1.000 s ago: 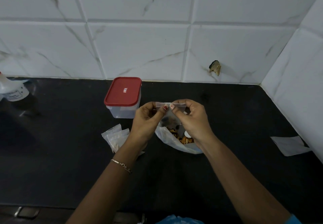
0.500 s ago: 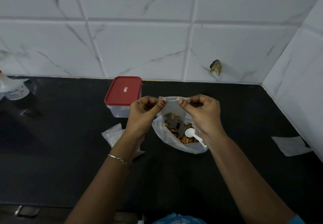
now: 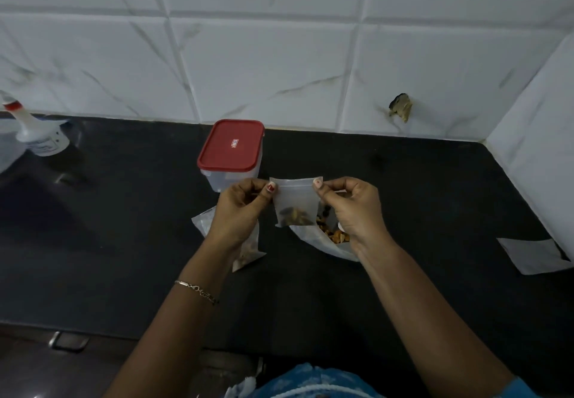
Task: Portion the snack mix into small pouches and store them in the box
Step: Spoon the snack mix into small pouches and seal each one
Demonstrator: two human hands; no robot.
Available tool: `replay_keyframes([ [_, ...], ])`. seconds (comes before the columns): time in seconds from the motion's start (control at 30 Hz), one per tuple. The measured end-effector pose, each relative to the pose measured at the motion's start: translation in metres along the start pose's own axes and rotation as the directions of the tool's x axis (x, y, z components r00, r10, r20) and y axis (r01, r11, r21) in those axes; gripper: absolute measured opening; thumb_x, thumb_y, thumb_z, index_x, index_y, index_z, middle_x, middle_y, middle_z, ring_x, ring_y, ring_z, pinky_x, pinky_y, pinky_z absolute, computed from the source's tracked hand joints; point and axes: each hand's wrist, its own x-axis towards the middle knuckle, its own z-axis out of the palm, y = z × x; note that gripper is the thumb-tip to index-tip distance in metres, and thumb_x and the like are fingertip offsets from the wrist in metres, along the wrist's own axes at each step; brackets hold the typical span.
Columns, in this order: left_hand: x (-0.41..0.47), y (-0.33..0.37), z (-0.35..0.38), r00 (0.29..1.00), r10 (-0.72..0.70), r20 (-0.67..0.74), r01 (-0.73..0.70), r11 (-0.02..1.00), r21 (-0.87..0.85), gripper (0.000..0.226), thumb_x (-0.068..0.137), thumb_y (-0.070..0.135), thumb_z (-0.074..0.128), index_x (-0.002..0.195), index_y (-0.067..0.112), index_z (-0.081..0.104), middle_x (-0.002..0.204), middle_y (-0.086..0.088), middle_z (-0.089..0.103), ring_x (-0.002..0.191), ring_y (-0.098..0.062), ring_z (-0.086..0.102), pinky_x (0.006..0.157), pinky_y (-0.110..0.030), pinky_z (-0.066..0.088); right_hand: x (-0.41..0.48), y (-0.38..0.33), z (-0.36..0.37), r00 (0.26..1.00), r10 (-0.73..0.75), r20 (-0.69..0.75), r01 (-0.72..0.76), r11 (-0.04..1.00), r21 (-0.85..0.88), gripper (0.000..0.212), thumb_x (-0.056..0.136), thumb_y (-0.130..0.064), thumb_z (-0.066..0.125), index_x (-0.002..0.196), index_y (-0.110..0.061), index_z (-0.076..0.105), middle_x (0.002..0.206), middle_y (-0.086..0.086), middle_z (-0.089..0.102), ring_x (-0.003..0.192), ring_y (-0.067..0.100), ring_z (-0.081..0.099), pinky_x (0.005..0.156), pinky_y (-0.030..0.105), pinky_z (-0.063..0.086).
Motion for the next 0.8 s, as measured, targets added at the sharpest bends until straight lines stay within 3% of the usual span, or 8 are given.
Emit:
replay_keyframes([
  [0.1,-0.012,-0.012,-0.012,0.991,-0.119,-0.064,0.12,0.993,0.007,0.01,0.09,0.019,0.063,0.083,0.016,0.069,0.086,0.001,0.071,0.083,-0.01,0.066,0.072,-0.025,0.055,-0.006,0.015,0.014,0.994,0.091,0.055,-0.09,0.996,-0.022,0.01,0.084,-0.022,0.073,0.078,-0.014,0.071,0.075,-0.002,0.07,0.075,0.001,0.065,0.07,0.019,0.052],
  [0.2,-0.024,-0.028,-0.025,0.954,-0.264,-0.14,0.267,0.964,-0.004,0.011,0.088,0.022,0.066,0.084,0.013,0.069,0.093,-0.007,0.07,0.087,-0.017,0.065,0.077,-0.035,0.055,-0.011,0.031,0.03,0.979,0.168,0.117,-0.161,0.985,-0.069,0.017,0.086,-0.022,0.071,0.08,-0.007,0.072,0.074,0.002,0.069,0.072,-0.003,0.063,0.068,0.011,0.045],
  [0.3,-0.034,-0.045,-0.039,0.92,-0.363,-0.145,0.36,0.932,-0.051,0.013,0.09,0.019,0.064,0.088,0.007,0.068,0.096,-0.013,0.069,0.085,-0.018,0.065,0.066,-0.028,0.055,-0.015,0.044,0.044,0.939,0.297,0.174,-0.288,0.955,-0.077,0.015,0.087,-0.023,0.07,0.084,-0.008,0.072,0.073,0.003,0.069,0.078,0.009,0.066,0.08,0.026,0.048],
  [0.37,-0.037,-0.052,-0.044,0.898,-0.416,-0.144,0.411,0.909,-0.066,0.015,0.09,0.018,0.063,0.091,0.004,0.068,0.098,-0.016,0.069,0.08,-0.019,0.065,0.064,-0.026,0.054,-0.014,0.052,0.05,0.918,0.345,0.197,-0.331,0.938,-0.103,0.015,0.087,-0.024,0.07,0.085,-0.009,0.072,0.076,0.004,0.071,0.081,0.013,0.067,0.078,0.029,0.048],
  [0.47,-0.038,-0.059,-0.044,0.886,-0.423,-0.191,0.421,0.905,-0.053,0.017,0.092,0.016,0.063,0.094,0.0,0.068,0.092,-0.019,0.069,0.065,-0.013,0.063,0.057,-0.021,0.053,-0.01,0.06,0.06,0.9,0.38,0.213,-0.365,0.925,-0.109,0.014,0.09,-0.022,0.068,0.09,-0.009,0.07,0.084,0.005,0.073,0.076,0.009,0.067,0.064,0.021,0.048],
  [0.53,-0.036,-0.062,-0.042,0.887,-0.411,-0.212,0.406,0.911,-0.071,0.014,0.093,0.012,0.061,0.093,0.0,0.068,0.087,-0.018,0.069,0.059,-0.009,0.062,0.054,-0.018,0.051,-0.006,0.064,0.065,0.896,0.386,0.22,-0.386,0.921,-0.044,0.011,0.091,-0.018,0.066,0.089,-0.007,0.068,0.089,0.005,0.072,0.076,0.01,0.069,0.067,0.021,0.053],
  [0.63,-0.031,-0.066,-0.043,0.885,-0.402,-0.233,0.395,0.915,-0.082,0.011,0.093,0.011,0.061,0.092,0.004,0.069,0.093,-0.018,0.07,0.068,-0.013,0.066,0.06,-0.019,0.054,0.001,0.069,0.07,0.893,0.387,0.231,-0.396,0.918,-0.01,0.008,0.093,-0.014,0.062,0.091,-0.008,0.067,0.094,0.008,0.071,0.085,0.014,0.071,0.08,0.026,0.057],
  [0.8,-0.029,-0.066,-0.037,0.896,-0.311,-0.317,0.364,0.923,0.124,0.02,0.088,0.016,0.067,0.108,0.017,0.065,0.104,-0.002,0.067,0.081,-0.011,0.069,0.069,-0.026,0.058,0.004,0.07,0.063,0.911,0.332,0.245,-0.339,0.941,-0.018,0.016,0.096,-0.011,0.056,0.11,-0.012,0.066,0.105,0.006,0.069,0.089,0.014,0.071,0.079,0.026,0.058],
])
